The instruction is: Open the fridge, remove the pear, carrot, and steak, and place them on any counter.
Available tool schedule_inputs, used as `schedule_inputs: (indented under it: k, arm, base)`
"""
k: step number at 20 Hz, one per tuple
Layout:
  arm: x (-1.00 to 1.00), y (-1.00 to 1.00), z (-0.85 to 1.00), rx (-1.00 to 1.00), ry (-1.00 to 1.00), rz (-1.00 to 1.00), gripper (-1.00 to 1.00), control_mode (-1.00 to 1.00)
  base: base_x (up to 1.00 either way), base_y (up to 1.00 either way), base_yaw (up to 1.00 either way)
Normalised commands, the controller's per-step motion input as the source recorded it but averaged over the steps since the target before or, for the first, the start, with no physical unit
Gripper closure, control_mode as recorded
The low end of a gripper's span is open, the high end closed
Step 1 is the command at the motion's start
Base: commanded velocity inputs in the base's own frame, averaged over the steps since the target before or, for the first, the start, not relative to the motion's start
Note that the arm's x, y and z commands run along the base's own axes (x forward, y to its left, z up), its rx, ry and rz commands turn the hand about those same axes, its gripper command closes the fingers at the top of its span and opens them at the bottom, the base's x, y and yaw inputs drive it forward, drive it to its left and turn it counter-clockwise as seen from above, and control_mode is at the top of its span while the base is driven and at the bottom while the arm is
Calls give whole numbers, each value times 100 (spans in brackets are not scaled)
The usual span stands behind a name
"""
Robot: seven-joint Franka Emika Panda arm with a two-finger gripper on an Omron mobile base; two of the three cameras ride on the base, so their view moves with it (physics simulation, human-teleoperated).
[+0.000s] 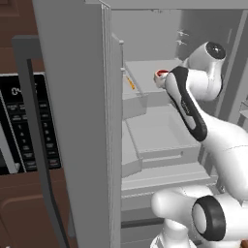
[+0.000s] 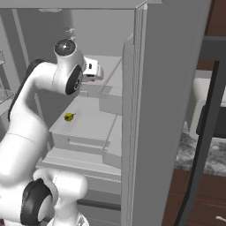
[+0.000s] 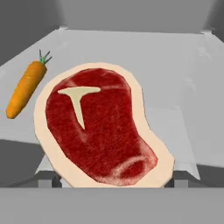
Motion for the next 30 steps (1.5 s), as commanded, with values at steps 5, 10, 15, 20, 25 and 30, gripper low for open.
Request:
schedule_inputs:
  k: [5,10,15,20,25,30]
  arm:
    - [-100,16,51,6,-2,-5,100,-100]
    - [-100,10,17,3,0,-10,100,-100]
    - [-95,1,17,2,0,-5,100,-100]
    - [-7,0,0,0,0,0,100,-100]
    - [0,0,0,0,0,0,100,-100]
    - [0,0,0,0,0,0,100,100]
  base:
    - [0,0,0]
    - [0,0,0]
    - [0,0,0]
    - [0,0,0]
    - [0,0,0]
    - [-67,0,0]
